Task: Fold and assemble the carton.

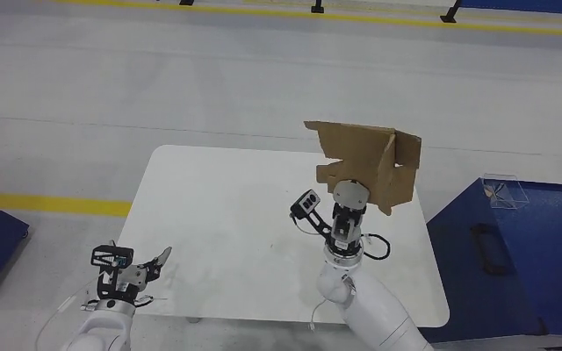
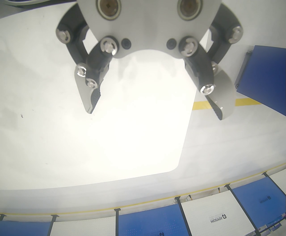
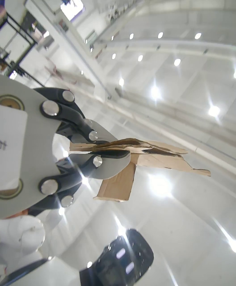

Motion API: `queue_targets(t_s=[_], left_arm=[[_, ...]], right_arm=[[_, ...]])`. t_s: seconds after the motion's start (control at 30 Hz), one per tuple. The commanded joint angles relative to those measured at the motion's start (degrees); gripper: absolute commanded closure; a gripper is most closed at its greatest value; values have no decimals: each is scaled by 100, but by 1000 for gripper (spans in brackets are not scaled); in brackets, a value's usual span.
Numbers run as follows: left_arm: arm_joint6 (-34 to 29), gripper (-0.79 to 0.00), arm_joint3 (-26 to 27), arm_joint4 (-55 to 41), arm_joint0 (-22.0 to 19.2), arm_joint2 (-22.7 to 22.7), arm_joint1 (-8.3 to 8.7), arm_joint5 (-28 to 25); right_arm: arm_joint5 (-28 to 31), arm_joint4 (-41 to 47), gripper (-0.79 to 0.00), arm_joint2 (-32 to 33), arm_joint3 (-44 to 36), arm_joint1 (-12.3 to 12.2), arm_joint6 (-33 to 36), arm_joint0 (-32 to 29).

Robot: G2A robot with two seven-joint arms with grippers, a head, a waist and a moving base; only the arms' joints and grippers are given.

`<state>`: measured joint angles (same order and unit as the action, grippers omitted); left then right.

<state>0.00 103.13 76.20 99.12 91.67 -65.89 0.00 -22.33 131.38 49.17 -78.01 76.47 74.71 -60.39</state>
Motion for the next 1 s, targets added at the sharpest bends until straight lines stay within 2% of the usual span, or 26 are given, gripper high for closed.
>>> queue_targets(t_s=[0.0,0.1,0.17,0.23,0.37,0.47,0.63,0.77,0.97], left_arm=[[0,-785,0,0,0,0,0,0],[0,-785,0,0,0,0,0,0],[0,-785,0,0,0,0,0,0],[0,-785,0,0,0,0,0,0],[0,-785,0,0,0,0,0,0],[0,-785,0,0,0,0,0,0],[0,-785,0,0,0,0,0,0],[0,-785,0,0,0,0,0,0],[0,-785,0,0,0,0,0,0]], right_arm=[[-146,191,0,-124,34,80,-41,10],[-173,72,0,-132,123,160,37,65],[167,-776,0,-36,171,160,280,173],[402,-1260,0,136,136,151,569,204],[1668,-3189,0,949,-1,-18,1018,391],[2650,-4605,0,1761,-390,-201,991,343],[4257,-7015,0,3210,-1339,-476,386,-82],[5394,-8943,0,3964,-2119,-580,-353,-593],[6546,-10644,0,4150,-2623,-573,-1357,-1212]])
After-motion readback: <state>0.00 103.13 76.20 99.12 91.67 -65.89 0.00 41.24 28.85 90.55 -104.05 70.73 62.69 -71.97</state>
